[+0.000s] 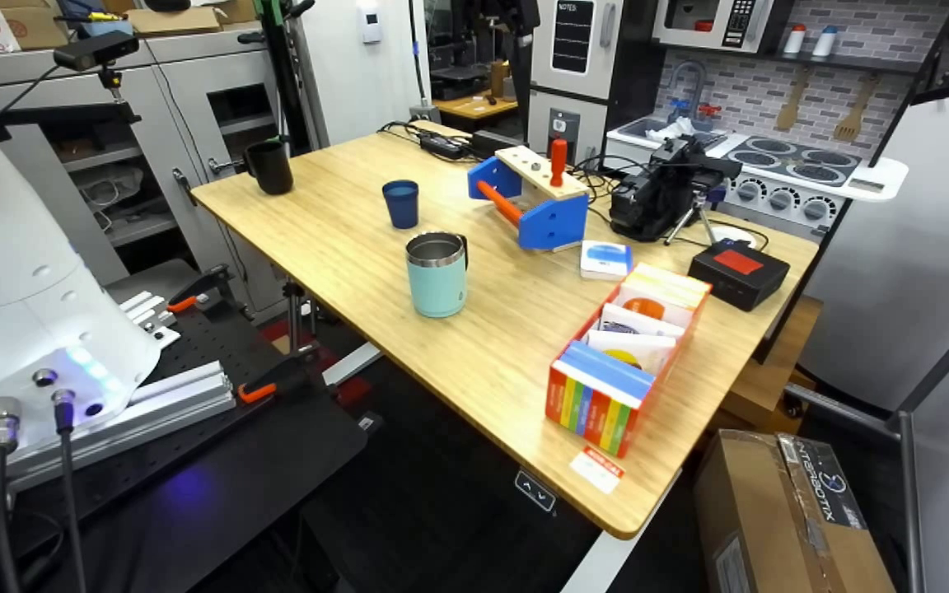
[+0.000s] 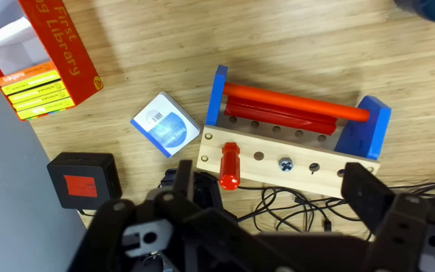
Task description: Put the screwdriver on the table
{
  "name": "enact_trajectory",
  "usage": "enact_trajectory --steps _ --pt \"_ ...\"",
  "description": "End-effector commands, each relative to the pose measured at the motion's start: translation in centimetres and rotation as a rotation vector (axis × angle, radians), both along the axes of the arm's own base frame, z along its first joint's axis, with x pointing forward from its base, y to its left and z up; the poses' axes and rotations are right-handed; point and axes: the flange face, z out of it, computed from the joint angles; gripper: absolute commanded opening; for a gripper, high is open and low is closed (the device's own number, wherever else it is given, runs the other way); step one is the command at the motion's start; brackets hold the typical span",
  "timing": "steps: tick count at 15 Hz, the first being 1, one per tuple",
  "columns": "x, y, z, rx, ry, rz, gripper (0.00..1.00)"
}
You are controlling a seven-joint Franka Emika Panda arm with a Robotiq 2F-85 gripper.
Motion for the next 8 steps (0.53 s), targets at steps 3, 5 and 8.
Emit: enact_trajectory --steps 3,5,8 --pt "6.6 -2.7 -3.8 0.088 0.096 -0.106 1.00" --pt "8.3 -3.5 -5.8 0.122 0.108 -0.129 1.00" --pt "10.2 -5.1 -8.1 0.141 0.112 -0.165 1.00"
